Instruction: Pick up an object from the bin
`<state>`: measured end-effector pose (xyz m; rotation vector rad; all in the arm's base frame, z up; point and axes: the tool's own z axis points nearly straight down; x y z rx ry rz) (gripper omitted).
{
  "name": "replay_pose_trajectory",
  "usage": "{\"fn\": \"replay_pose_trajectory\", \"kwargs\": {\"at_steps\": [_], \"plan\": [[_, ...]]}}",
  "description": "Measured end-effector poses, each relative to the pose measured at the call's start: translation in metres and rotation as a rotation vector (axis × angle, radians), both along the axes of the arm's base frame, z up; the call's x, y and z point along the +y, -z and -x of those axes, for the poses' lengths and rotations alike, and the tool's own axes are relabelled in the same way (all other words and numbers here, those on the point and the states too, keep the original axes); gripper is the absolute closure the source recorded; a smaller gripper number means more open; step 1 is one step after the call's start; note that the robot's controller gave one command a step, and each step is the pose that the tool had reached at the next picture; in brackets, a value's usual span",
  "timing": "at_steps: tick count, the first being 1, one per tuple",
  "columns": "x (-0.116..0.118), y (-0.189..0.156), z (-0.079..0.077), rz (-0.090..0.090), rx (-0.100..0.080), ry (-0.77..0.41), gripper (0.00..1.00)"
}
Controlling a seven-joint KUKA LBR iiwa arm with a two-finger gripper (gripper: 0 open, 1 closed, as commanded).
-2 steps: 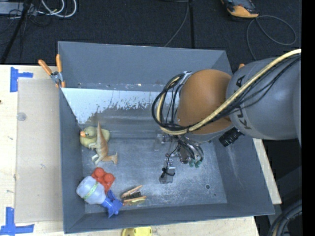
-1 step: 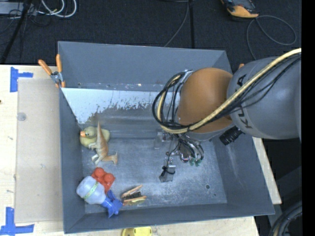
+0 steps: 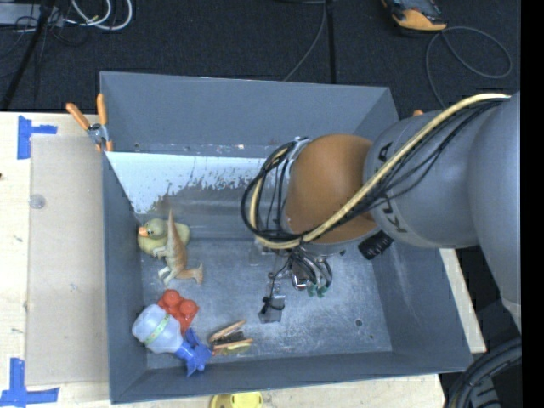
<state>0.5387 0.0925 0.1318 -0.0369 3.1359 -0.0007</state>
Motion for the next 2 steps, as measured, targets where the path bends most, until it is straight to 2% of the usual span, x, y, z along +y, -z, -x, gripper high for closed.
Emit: {"fn": "replay_pose_trajectory", "kwargs": {"at_steps": [1,2], "plan": [[0.021,0.031,0.027,-0.001,0.015,-0.078,0.0],[0.051,0.057,0.062,-0.002,-0.017,-0.141,1.0]]}}
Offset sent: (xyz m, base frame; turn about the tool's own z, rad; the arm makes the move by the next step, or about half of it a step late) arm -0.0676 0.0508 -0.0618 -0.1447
